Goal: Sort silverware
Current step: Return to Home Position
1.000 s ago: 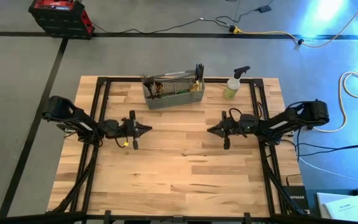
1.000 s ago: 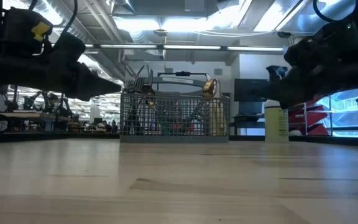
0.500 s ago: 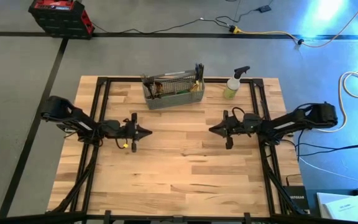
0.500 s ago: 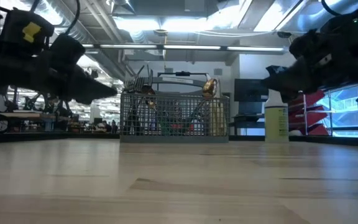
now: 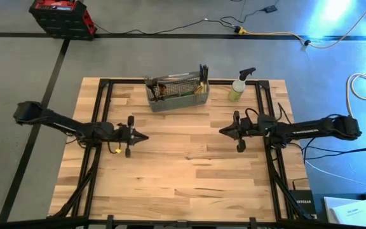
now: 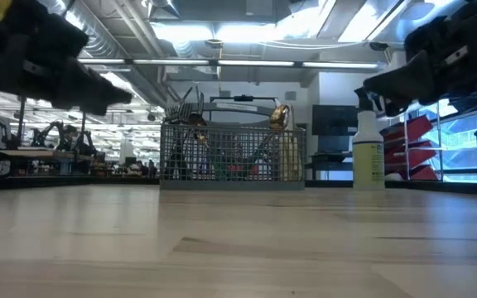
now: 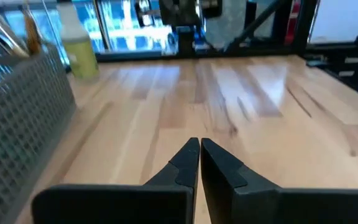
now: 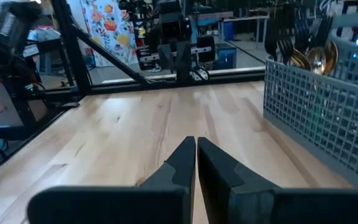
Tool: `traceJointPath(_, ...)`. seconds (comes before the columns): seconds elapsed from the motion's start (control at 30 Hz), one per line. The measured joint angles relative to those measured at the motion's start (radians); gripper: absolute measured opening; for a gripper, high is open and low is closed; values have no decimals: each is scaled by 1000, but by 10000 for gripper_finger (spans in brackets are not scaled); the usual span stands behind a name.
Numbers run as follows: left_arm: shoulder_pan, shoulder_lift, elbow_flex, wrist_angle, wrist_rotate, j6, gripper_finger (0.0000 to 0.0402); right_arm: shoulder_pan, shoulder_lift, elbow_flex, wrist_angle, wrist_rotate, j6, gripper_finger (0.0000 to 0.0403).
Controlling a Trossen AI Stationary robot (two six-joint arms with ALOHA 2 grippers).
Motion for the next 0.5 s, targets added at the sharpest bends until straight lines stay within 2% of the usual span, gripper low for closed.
traceJointPath(0.2,-40,-293,0,-261,-55,34,0,78,-159,0,-153,116,-26,1)
traceJointPath(0.33,-72,-459,0,-431,-61,19,0,102,-286,0,-246,136,-42,1)
traceJointPath(0.5,-102,-624,0,-548,-105,41,0,100,-439,0,-393,137,-45,1)
